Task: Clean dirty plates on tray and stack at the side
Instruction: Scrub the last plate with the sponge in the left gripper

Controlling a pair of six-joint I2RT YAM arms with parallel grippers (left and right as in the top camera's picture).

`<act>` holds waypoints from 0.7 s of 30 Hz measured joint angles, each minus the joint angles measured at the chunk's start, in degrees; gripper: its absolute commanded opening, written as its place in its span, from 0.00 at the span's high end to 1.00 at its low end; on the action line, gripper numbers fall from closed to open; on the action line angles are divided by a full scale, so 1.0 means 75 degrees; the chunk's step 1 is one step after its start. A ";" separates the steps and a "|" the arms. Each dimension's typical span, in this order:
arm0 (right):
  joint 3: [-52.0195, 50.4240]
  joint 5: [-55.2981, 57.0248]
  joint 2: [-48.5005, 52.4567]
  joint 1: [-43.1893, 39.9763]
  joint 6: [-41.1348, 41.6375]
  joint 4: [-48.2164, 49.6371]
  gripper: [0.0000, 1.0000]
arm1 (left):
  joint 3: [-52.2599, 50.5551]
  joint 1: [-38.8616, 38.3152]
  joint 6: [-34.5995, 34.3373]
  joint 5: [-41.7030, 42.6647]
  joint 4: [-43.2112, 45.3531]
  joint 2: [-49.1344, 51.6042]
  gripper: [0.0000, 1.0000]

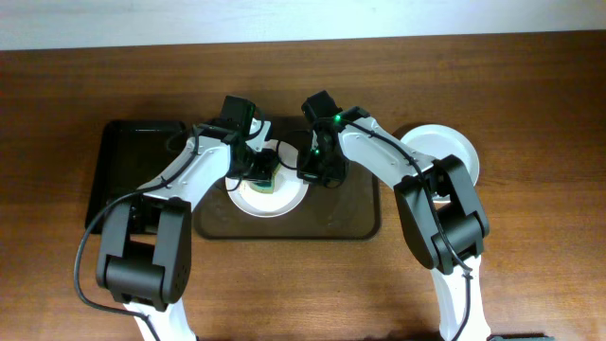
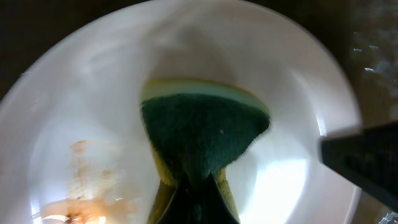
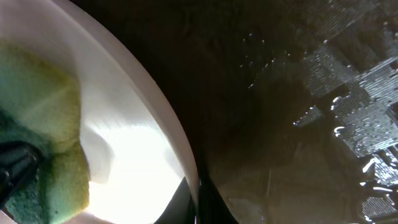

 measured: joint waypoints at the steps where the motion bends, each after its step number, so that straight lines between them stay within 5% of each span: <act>1: 0.0000 0.0000 0.0000 0.0000 0.0003 0.0000 0.96 | 0.0000 0.0003 -0.0061 -0.0254 -0.0058 0.0000 0.99; 6: 0.0000 -0.0090 0.0020 0.0000 0.0000 0.0044 0.96 | 0.0006 0.0009 -0.0192 -0.2261 -0.0507 0.0000 0.99; 10: 0.0000 -0.0137 0.0029 0.0003 0.0015 0.0076 0.96 | -0.0023 0.0009 -0.0481 -0.3005 0.0233 0.0000 0.99; 14: 0.0000 -0.0137 0.0035 0.0000 0.0117 0.0085 0.96 | -0.0061 0.0003 -0.0568 -0.2920 0.1192 0.0006 0.99; 21: 0.0000 -0.0134 0.0035 -0.0009 0.0134 0.0058 0.96 | -0.0061 0.0041 -0.0504 -0.0979 0.0542 0.0006 0.99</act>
